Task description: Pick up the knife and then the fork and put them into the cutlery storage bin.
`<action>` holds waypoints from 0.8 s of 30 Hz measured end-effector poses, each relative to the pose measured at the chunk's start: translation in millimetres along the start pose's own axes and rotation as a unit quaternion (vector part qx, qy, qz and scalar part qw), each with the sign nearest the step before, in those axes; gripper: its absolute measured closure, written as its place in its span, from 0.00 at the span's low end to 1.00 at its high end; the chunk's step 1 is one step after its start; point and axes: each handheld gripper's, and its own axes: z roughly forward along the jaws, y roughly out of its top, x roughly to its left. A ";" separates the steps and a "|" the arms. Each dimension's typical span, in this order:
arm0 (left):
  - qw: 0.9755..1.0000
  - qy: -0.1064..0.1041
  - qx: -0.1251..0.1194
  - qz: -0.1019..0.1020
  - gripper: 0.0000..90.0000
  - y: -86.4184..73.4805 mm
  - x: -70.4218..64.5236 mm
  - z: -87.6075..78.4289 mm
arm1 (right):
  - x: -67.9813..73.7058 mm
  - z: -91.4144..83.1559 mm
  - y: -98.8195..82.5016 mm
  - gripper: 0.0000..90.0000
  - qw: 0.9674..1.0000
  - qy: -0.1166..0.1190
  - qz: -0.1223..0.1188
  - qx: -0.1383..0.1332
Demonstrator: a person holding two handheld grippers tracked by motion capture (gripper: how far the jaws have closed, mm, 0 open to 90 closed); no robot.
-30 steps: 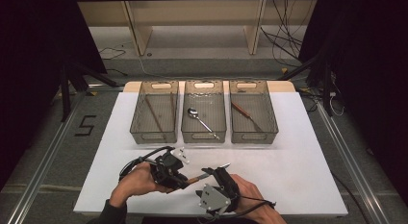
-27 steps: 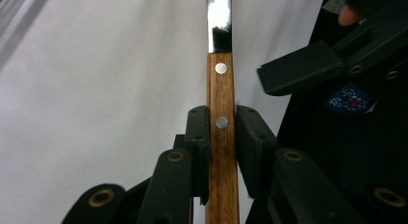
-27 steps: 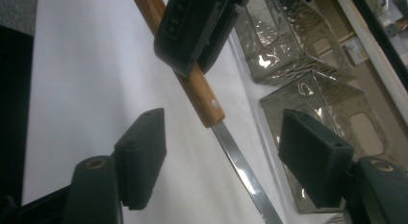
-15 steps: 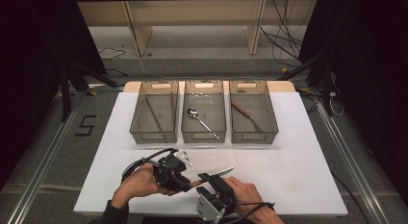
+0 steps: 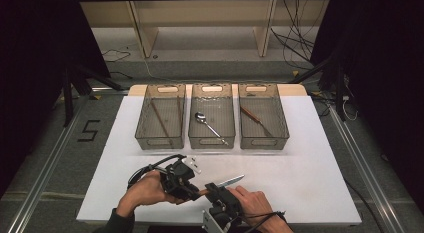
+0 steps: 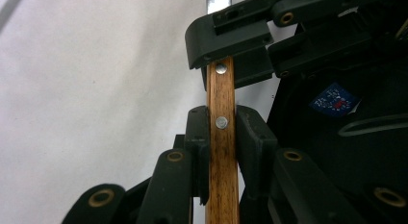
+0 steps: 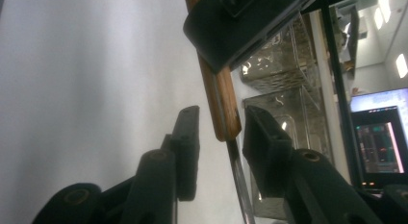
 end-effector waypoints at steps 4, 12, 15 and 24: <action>1.000 -0.007 -0.003 -0.001 0.84 0.5 -0.8 0.1 | 1.9 0.1 1.5 0.82 1.000 -0.014 -0.024 0.002; 1.000 -0.015 -0.010 -0.010 0.84 -0.1 1.3 -1.1 | 5.5 -0.7 2.3 0.89 0.998 -0.028 -0.057 0.005; 1.000 -0.008 -0.018 -0.019 0.82 -0.4 1.7 -2.1 | 5.3 -0.8 1.7 0.90 0.998 -0.024 -0.054 0.007; 0.997 0.024 -0.063 -0.038 0.52 -8.2 9.4 -20.5 | -8.2 -5.1 -9.2 0.90 0.999 -0.026 -0.036 0.027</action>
